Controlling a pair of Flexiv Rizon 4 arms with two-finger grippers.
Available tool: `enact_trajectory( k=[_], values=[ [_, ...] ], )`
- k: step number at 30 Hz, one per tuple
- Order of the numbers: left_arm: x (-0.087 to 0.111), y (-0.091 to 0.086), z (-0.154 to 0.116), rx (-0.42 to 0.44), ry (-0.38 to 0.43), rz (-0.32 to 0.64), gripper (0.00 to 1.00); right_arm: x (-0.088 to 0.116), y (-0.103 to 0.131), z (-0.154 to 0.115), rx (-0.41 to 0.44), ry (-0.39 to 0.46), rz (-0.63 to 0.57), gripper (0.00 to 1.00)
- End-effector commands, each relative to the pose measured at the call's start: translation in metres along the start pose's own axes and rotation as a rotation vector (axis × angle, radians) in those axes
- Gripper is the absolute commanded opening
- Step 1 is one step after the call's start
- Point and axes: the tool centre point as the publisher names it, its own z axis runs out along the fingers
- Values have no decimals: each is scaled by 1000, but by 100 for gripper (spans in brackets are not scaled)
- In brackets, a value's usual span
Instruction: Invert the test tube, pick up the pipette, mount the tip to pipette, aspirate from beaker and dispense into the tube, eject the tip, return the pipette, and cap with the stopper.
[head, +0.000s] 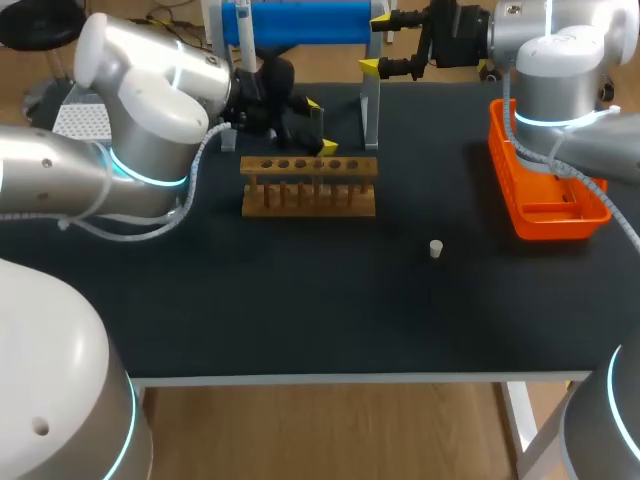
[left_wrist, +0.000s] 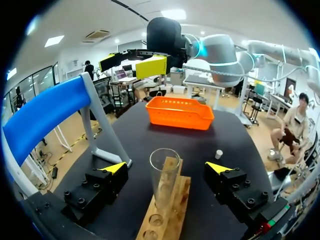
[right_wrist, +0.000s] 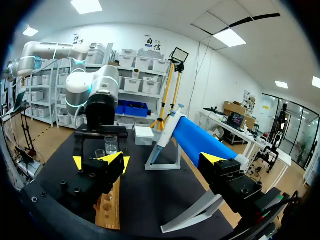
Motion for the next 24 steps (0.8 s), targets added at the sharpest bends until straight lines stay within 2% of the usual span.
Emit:
enact_trajectory(
  k=[1,12,24],
  values=[
    [1,1,7,1,-6,-2,100,-2,0,0,1,5,0,100],
    [1,3,19,-12,12,1,100,-2,0,0,1,5,0,100],
    [-8,1,13,-23,5,9,100,-2,0,0,1,5,0,100]
  ],
)
